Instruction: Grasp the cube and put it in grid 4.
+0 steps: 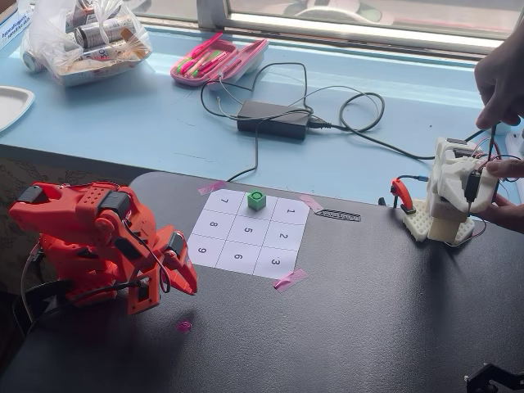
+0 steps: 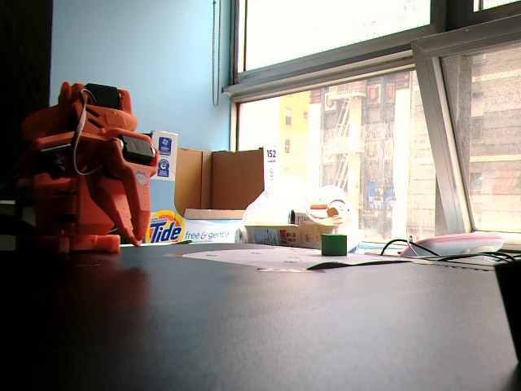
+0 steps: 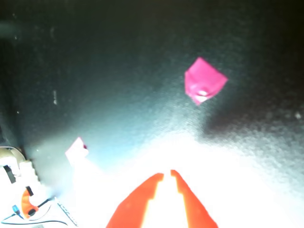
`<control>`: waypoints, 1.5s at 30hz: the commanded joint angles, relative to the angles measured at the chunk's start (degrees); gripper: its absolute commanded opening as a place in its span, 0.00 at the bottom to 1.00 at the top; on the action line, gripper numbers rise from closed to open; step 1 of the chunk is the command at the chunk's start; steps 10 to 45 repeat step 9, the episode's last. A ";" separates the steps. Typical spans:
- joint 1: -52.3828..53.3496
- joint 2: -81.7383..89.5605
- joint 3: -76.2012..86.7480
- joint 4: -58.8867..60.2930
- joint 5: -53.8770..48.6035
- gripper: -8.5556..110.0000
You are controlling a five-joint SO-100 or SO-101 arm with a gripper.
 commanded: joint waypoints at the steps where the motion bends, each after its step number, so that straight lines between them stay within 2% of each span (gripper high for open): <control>1: 0.18 0.26 1.76 0.18 0.26 0.07; 45: 0.35 0.26 1.76 0.18 0.35 0.07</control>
